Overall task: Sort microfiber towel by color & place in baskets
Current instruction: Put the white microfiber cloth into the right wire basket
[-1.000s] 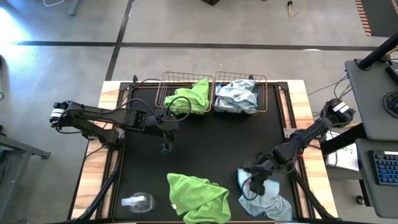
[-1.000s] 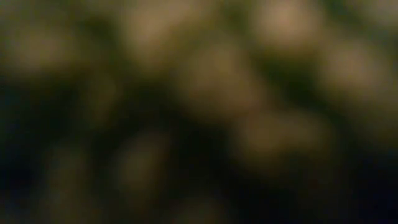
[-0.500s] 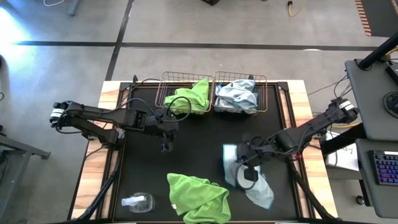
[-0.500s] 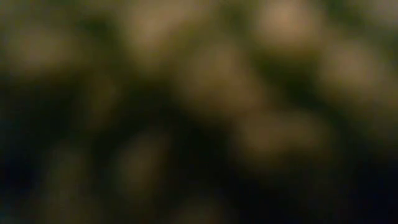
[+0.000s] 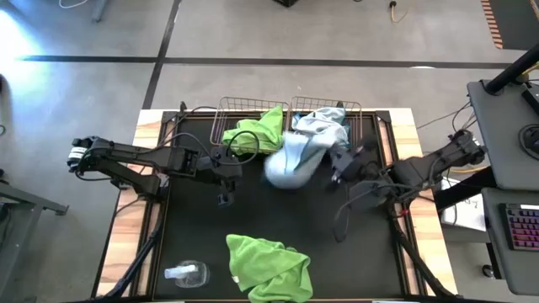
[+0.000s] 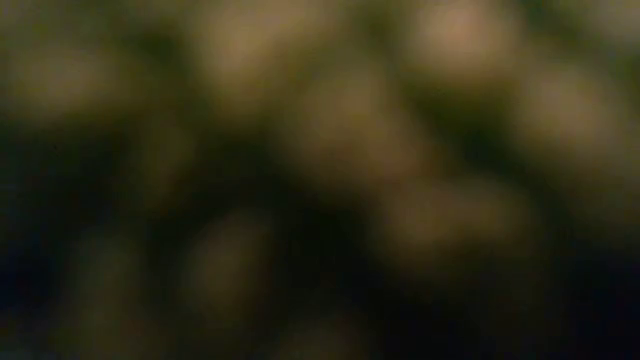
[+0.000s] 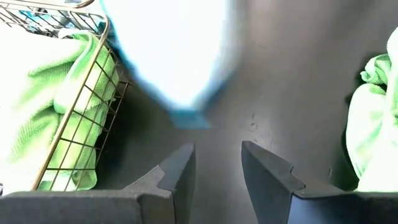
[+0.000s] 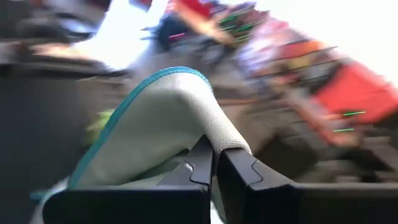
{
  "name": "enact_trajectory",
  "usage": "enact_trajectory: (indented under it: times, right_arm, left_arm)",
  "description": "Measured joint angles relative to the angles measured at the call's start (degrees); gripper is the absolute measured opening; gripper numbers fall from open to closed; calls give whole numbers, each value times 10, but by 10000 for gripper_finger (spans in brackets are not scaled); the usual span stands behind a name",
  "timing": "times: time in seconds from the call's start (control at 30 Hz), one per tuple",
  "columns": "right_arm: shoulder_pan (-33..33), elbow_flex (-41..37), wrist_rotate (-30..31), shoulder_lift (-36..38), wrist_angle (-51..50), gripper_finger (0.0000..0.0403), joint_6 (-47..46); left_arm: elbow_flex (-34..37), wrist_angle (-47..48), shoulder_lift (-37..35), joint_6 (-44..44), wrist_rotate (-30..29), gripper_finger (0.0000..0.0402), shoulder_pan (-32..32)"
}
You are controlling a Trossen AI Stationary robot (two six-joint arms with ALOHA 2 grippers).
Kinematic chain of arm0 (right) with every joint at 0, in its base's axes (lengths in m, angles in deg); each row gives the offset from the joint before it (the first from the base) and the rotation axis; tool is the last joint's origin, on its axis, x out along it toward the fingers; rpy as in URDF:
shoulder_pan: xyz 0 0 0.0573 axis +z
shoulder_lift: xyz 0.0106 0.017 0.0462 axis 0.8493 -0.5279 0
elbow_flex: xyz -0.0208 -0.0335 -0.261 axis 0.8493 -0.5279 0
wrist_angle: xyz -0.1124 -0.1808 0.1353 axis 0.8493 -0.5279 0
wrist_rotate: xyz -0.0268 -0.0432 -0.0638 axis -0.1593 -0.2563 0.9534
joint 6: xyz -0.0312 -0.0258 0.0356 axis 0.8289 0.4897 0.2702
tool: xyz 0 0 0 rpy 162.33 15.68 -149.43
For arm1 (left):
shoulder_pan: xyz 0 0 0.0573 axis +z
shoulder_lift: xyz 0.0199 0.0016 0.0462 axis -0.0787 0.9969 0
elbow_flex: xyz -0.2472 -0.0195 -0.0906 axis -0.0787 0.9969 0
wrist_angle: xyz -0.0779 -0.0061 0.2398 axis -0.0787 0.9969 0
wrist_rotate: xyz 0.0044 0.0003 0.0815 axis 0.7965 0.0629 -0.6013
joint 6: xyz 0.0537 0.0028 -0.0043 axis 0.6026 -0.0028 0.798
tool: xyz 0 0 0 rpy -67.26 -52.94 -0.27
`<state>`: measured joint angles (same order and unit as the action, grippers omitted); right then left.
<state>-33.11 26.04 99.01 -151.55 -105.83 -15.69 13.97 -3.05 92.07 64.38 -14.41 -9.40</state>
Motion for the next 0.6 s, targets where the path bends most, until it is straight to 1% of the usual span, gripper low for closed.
enact_trajectory:
  times: [0.07, 0.1, 0.2, 0.27, 0.33, 0.43, 0.6]
  right_arm:
    - [-12, 19, 48, 2, 1, 9, 48]
    - [-22, 29, 59, 4, 1, 9, 69]
    - [-65, 56, 62, 11, 2, 9, 104]
    - [-101, 72, 52, 18, 3, 9, 120]
    - [-141, 87, 30, 27, 4, 9, 132]
    - [-206, 107, -21, 42, 5, 9, 142]
    - [-315, 128, -156, 61, 17, 9, 131]
  left_arm:
    - [0, 0, 0, 1, -2, 115, 0]
    - [0, 0, 0, 2, -7, 115, 0]
    - [0, 0, 0, 3, -27, 115, 1]
    - [0, 0, 0, 6, -41, 115, 1]
    - [0, 0, -1, 11, -45, 115, 1]
    - [0, 0, -3, 14, -46, 115, 1]
    - [0, -6, -7, 15, -46, 115, 1]
